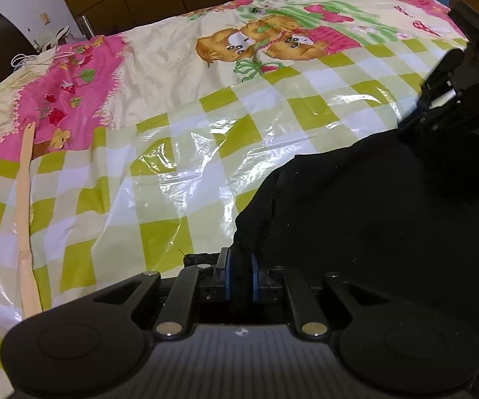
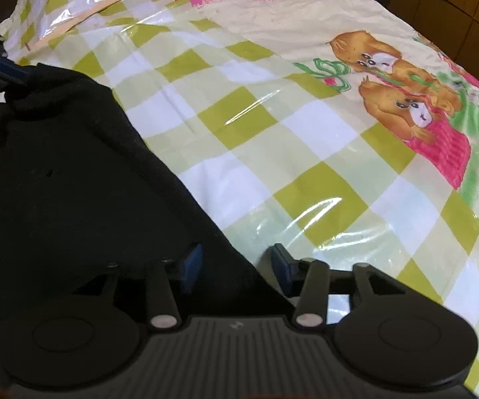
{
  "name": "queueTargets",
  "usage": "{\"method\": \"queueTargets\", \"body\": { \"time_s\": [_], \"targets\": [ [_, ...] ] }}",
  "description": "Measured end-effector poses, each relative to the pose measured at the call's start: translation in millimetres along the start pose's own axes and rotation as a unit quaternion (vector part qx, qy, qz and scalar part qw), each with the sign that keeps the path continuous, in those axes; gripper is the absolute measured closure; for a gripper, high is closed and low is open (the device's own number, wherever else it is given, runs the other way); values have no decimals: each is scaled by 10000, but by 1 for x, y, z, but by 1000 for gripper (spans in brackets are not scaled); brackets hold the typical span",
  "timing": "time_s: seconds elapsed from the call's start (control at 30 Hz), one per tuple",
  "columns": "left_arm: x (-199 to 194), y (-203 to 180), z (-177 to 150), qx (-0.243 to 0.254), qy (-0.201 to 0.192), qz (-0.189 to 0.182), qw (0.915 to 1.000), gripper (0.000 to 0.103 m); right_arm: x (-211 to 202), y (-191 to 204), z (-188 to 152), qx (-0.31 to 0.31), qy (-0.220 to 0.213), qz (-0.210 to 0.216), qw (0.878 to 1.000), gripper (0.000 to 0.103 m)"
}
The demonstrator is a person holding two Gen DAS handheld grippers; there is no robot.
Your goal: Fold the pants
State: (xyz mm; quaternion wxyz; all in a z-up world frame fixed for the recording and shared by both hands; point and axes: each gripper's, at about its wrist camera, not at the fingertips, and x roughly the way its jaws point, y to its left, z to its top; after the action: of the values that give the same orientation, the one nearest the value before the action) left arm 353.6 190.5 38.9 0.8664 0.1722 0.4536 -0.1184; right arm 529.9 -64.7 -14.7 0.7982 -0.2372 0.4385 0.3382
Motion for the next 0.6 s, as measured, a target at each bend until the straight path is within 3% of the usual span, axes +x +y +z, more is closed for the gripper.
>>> {"method": "queueTargets", "body": {
  "time_s": [0.03,0.17,0.33,0.47,0.6],
  "targets": [
    [-2,1,-1,-43,-24,4,10000,78,-2,3,0,18,5,23,10000,98],
    [-13,-2,-7,-70,-105,35,9999,80,-13,21,-2,-229,129,-19,9997,99],
    [-48,-1,-24,-202,-352,48,9992,82,-65,35,-9,-39,-221,62,9997,99],
    [-91,-5,-58,-443,-623,-111,9970,87,-128,68,-26,-54,-475,204,9987,100],
    [-116,-23,-110,-551,-588,-235,9965,87,-176,126,-61,-55,-565,594,9966,100]
  ]
}}
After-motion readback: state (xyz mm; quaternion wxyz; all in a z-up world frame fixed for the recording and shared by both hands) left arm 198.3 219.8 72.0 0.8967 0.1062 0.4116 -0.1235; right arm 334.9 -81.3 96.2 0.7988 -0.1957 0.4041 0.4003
